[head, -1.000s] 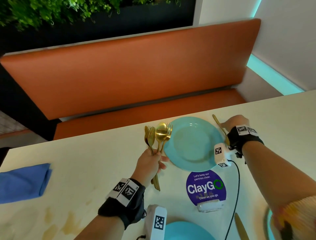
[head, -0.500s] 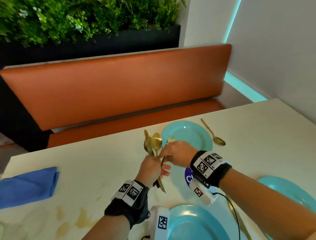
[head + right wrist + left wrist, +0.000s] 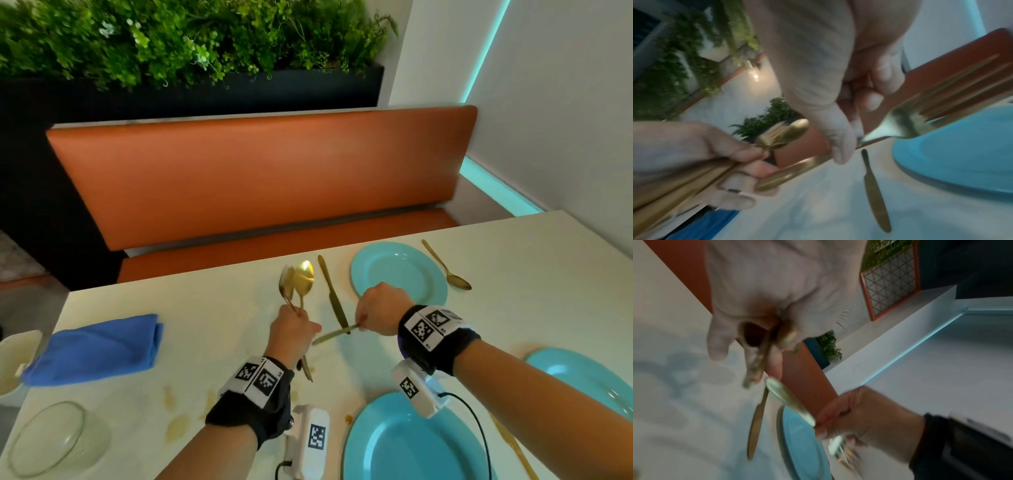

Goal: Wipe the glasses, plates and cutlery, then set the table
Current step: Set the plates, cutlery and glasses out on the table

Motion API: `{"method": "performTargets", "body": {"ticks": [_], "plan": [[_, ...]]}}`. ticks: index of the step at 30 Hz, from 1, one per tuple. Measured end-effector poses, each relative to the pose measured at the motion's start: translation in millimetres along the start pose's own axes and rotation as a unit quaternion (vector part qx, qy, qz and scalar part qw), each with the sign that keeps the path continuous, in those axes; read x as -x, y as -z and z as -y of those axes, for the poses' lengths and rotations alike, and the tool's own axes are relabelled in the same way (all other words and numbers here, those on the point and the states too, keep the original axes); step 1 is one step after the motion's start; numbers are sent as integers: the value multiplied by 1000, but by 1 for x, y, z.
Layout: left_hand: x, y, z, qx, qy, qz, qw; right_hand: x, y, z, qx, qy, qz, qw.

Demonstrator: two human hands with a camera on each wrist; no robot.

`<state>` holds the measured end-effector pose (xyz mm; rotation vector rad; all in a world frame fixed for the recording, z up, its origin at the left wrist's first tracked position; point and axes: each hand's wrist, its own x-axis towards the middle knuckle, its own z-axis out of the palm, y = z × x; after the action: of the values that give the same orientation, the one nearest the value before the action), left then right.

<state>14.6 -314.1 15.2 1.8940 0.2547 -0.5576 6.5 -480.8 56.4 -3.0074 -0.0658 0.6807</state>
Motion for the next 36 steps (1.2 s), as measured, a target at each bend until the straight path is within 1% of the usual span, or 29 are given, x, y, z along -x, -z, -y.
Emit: {"method": "performTargets", "body": {"ticks": [2,4,5,7,10,11,12,17,22,26,31,36], "plan": [[-6,15,-1,34,-1,-42,999,-14,0,-10,-11,-74,13,997],[-8,26,-5,93,8,-54,994,-34,1,-21,-33,-148,27,988],[-10,30,-6,119,14,-55,991,-44,1,-24,-62,-189,25,980],[-12,35,-8,148,15,-54,987,-62,0,-27,-160,-257,19,953],[-15,41,-7,161,18,-57,985,-83,-7,-21,-312,-298,-3,902],[-16,42,-5,165,21,-61,984,-88,-10,-18,-334,-300,-11,893],[-17,44,-4,171,24,-64,983,-94,-13,-15,-342,-296,-20,892],[-20,52,10,183,40,-78,979,-120,-24,-1,-326,-296,-52,896],[-24,58,18,177,37,-90,979,-134,-23,7,-275,-280,-75,917],[-26,59,22,174,35,-90,980,-139,-23,9,-285,-266,-77,918],[-27,63,29,156,34,-100,982,-145,-28,11,-272,-272,-122,915],[-27,65,31,159,33,-94,982,-147,-27,17,-239,-266,-124,926]]}}
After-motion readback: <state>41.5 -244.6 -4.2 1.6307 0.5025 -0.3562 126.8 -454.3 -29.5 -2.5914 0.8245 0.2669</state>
